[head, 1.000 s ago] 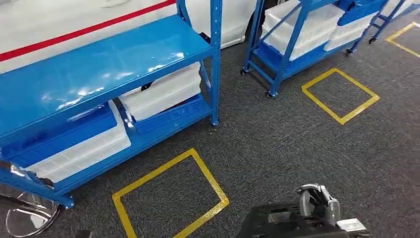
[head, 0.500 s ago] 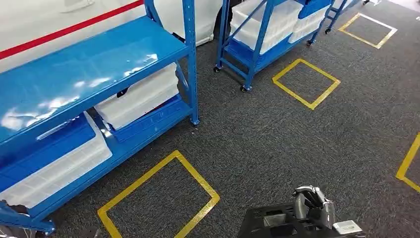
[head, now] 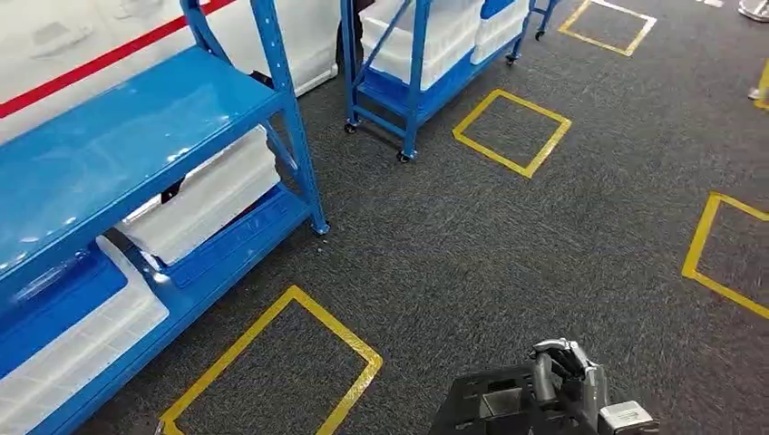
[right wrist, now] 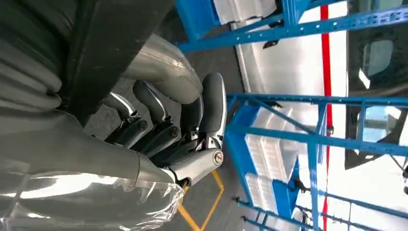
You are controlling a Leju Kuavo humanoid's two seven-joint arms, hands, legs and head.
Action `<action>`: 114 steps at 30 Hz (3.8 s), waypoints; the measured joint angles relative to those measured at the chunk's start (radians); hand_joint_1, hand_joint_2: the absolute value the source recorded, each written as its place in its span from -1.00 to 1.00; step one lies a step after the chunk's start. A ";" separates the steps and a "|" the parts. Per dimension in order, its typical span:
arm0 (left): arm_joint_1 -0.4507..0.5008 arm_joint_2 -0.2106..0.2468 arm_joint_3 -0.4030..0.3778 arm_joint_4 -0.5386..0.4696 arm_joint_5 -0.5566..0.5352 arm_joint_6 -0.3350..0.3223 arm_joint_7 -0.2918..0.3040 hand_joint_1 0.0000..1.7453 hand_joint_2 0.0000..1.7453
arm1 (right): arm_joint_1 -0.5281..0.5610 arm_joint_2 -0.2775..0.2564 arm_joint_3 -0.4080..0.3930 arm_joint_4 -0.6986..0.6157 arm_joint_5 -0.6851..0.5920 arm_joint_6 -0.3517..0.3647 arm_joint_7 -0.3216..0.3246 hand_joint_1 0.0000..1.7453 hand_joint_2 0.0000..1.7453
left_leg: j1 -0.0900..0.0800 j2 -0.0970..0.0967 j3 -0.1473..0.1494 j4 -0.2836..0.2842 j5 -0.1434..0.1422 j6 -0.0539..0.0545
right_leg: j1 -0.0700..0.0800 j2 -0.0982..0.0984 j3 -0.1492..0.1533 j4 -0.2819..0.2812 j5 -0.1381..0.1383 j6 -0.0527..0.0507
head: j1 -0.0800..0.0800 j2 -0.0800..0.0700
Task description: Take the parts from the cabinet and place them on the table.
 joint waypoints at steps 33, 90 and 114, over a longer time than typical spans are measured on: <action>-0.288 -0.053 -0.160 0.000 0.071 0.106 -0.168 -1.00 -1.00 | -0.042 -0.034 0.052 0.006 0.017 0.031 0.033 1.00 1.00 | 0.004 0.000 0.009 -0.089 0.109 -0.001 | 0.009 0.041 0.001 0.000 0.007 -0.003 | 0.003 0.000; -0.213 -0.114 -0.276 -0.060 -0.188 0.153 0.053 -1.00 -1.00 | -0.106 -0.035 0.090 0.068 0.016 0.043 0.060 1.00 1.00 | 0.008 0.007 0.069 -0.144 0.061 -0.010 | -0.002 -0.021 -0.018 -0.011 0.022 0.003 | 0.010 0.000; -0.049 -0.072 -0.269 -0.061 -0.064 0.096 0.093 -1.00 -1.00 | -0.061 -0.026 0.097 0.066 -0.001 -0.013 0.032 1.00 1.00 | 0.008 0.110 0.128 -0.307 0.155 0.001 | -0.008 -0.109 -0.031 0.024 -0.002 0.053 | 0.021 0.000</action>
